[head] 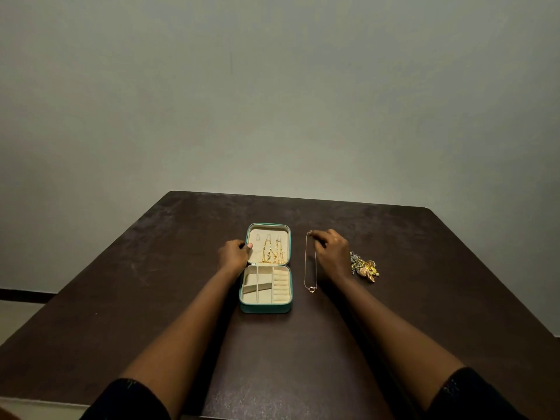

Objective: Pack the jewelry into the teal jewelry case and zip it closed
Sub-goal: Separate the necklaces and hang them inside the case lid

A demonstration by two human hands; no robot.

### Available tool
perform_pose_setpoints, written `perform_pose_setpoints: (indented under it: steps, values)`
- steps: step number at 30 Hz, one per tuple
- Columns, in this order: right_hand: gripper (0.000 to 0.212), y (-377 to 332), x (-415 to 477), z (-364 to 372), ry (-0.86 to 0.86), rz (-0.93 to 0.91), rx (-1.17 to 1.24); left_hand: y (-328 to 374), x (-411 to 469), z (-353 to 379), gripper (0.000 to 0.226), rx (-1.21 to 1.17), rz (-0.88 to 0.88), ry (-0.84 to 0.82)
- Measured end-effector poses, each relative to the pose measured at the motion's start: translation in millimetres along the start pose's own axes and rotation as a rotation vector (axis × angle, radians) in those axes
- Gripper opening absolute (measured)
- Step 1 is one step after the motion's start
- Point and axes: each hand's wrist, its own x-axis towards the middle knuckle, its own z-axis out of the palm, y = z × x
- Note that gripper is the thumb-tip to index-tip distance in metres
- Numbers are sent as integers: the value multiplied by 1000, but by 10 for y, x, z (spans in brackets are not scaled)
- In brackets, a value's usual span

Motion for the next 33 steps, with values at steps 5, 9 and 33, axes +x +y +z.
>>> perform_pose_setpoints:
  steps: [5, 9, 33]
  values:
    - [25, 144, -15, -73, -1, 43, -1, 79, -36, -13, 34, 66, -80, 64]
    - [25, 220, 5, -113, -33, 39, -53, 218, -191, -11, 27, 127, 95, 200]
    - [25, 421, 701, 220, -328, 170, -197, 716, -714, 538, 41, 887, 539, -478]
